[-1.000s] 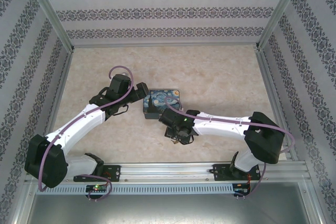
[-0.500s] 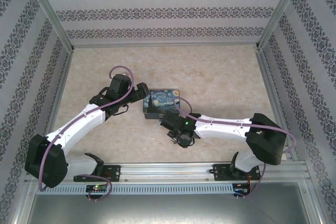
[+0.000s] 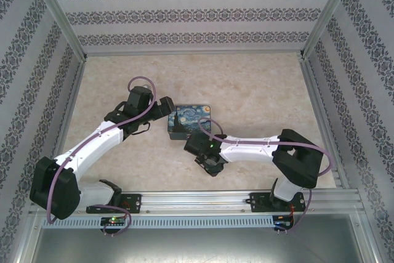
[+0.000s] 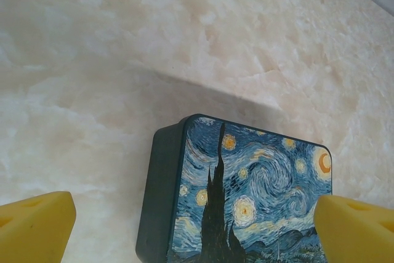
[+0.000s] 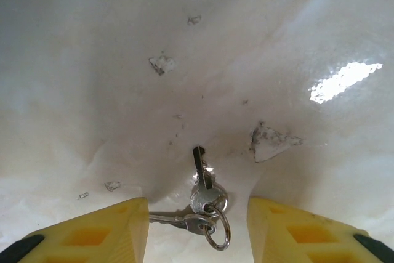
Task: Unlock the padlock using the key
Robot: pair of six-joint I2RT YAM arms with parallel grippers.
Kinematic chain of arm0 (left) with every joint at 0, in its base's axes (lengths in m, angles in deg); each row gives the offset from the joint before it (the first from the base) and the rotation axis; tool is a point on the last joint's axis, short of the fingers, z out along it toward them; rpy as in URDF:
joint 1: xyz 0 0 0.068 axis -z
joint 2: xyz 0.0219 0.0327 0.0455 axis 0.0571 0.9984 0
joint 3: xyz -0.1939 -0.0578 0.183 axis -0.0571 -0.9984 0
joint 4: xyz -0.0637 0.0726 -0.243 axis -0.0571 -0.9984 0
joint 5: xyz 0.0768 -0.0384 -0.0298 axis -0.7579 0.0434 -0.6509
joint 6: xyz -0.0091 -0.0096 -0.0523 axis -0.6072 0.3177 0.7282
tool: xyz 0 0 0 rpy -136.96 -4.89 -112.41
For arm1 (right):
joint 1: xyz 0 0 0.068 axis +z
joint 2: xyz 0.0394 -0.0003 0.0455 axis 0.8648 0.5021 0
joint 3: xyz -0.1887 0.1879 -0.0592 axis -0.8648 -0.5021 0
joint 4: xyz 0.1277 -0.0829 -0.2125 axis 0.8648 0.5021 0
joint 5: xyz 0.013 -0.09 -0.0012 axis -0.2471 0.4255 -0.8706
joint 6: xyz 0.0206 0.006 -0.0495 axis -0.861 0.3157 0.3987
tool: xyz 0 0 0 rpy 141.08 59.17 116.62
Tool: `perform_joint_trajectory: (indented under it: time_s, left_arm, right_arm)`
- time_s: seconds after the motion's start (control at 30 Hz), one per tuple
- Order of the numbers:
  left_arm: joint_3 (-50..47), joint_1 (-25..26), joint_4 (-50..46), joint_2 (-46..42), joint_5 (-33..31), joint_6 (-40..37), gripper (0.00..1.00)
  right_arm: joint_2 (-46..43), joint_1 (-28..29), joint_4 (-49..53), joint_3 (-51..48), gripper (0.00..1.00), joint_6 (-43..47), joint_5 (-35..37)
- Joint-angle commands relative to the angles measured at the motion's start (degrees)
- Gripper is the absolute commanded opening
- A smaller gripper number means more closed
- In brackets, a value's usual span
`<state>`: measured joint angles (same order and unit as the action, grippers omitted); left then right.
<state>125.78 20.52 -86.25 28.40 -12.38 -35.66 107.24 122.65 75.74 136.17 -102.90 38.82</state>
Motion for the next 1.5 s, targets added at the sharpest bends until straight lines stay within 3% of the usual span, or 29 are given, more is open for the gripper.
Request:
perform_joint_trajectory:
  time_s: [0.0, 0.37, 0.8, 1.1, 1.47]
  left_arm:
    - [0.1, -0.9, 1.7, 0.7, 1.3, -1.3, 0.99]
    - [0.2, -1.7, 2.2, 1.9, 2.9, -1.3, 0.99]
    - [1.1, -2.2, 2.2, 2.0, 4.2, -0.7, 0.99]
    - [0.6, -2.2, 0.8, 1.1, 4.1, -0.6, 0.99]
    - [-0.2, -2.2, -0.1, -0.5, 2.8, -1.6, 0.99]
  right_arm:
    - [1.9, 0.5, 0.2, 1.0, 0.46, -1.9, -0.6]
    - [3.5, -0.1, 0.4, 1.5, 0.42, -2.5, -1.7]
    - [6.2, -2.6, 0.7, 3.5, 0.22, 1.2, -4.9]
    - [4.6, -3.2, -2.9, 1.1, 0.0, 4.2, -4.0]
    - [-5.8, -4.0, -7.7, -6.0, 0.0, 14.9, 0.9]
